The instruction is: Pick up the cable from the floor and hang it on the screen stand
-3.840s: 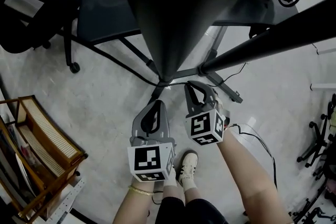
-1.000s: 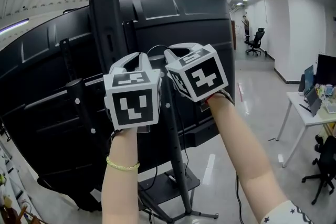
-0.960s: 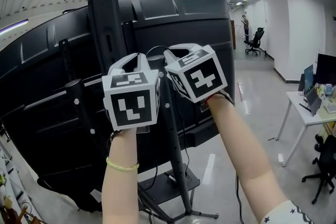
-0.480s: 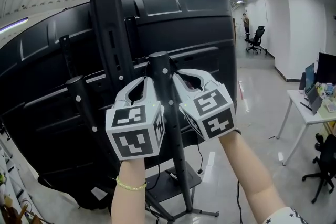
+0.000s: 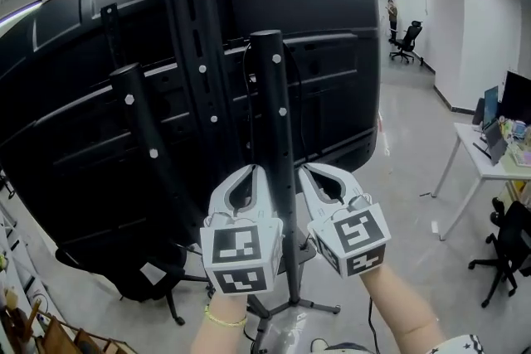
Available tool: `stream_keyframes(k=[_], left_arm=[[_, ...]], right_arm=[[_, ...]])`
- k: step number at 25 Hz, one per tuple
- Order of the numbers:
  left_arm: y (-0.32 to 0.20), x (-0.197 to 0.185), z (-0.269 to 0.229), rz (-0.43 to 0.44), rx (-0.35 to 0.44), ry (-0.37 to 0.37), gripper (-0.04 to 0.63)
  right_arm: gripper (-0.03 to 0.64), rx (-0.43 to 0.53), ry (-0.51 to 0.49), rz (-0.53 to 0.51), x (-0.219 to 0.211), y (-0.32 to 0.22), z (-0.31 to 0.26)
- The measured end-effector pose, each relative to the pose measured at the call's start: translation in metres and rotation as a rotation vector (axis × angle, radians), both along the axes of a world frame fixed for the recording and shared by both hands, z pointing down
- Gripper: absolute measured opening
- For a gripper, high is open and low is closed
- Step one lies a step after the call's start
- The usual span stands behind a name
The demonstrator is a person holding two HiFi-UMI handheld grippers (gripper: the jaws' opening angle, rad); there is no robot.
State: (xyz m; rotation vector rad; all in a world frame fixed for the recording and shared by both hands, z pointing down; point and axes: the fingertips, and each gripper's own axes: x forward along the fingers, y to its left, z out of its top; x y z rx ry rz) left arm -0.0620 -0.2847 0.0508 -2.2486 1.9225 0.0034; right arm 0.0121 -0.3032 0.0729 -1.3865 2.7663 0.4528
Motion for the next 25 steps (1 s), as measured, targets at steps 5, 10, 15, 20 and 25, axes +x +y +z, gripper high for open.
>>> stream_keyframes(k=[5,10,15,20,25], left_arm=[[0.037,-0.001,0.078,0.003,-0.048,-0.009,0.008],[0.076,-0.003,0.144,0.057,-0.111,0.069,0.008],[0.109,-0.013,0.189,0.058,-0.171,0.087,0.008],[0.134,-0.018,0.206,0.059,-0.201,0.088,0.008],[0.147,-0.021,0.207,0.070,-0.210,0.079,0.008]], right_arm=[[0.000,-0.127,-0.046,-0.030,-0.013,0.040,0.075],[0.000,-0.207,-0.057,0.011,-0.015,0.082,0.137],[-0.002,-0.266,-0.065,0.033,-0.012,0.121,0.178],[-0.003,-0.291,-0.059,0.048,-0.014,0.146,0.192],[-0.003,-0.277,-0.067,0.055,-0.019,0.160,0.187]])
